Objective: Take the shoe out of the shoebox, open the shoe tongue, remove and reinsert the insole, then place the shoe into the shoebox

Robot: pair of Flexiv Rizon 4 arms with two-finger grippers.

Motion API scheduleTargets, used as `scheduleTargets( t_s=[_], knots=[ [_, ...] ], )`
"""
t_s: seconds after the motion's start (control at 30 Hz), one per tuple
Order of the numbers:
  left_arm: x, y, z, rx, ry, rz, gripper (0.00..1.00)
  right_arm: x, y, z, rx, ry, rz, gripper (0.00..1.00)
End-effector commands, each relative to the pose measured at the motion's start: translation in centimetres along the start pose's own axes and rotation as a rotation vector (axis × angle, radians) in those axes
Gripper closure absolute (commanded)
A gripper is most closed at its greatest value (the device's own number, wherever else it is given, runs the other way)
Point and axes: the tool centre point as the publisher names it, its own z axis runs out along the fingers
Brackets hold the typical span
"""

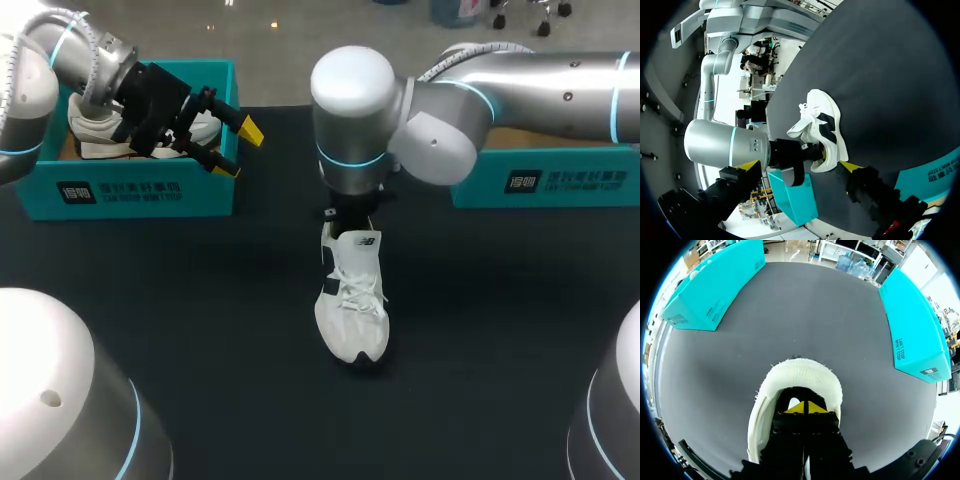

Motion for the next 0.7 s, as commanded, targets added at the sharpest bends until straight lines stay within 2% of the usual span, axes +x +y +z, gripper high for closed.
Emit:
scheduleTargets(
  t_s=[0.03,0.2,0.33,0.43,0.53,0.63,0.7],
  knots=[
    [0.0,0.0,0.0,0.001,0.003,0.001,0.0,0.7,0.0,1.4,0.027,-0.011,0.0,1.0],
    [0.0,0.0,0.0,0.001,0.003,0.001,0.0,0.3,-0.7,0.5,0.071,-0.014,0.039,1.0],
    [0.0,0.0,0.0,0.001,0.003,0.001,0.0,-0.5,-1.1,-1.2,0.214,-0.005,0.054,1.0],
    [0.0,0.0,0.0,0.001,0.003,0.001,0.0,-0.8,-1.4,-2.4,0.286,-0.034,0.04,1.0],
    [0.0,0.0,0.0,0.001,0.003,0.001,0.0,-0.9,-1.8,-3.2,0.336,-0.038,0.043,1.0],
    [0.0,0.0,0.0,0.001,0.003,0.001,0.0,-0.8,-2.2,-3.8,0.409,0.007,0.063,1.0],
    [0.0,0.0,0.0,0.001,0.003,0.001,0.0,-0.8,-2.2,-3.8,0.409,0.007,0.063,1.0]
  ],
)
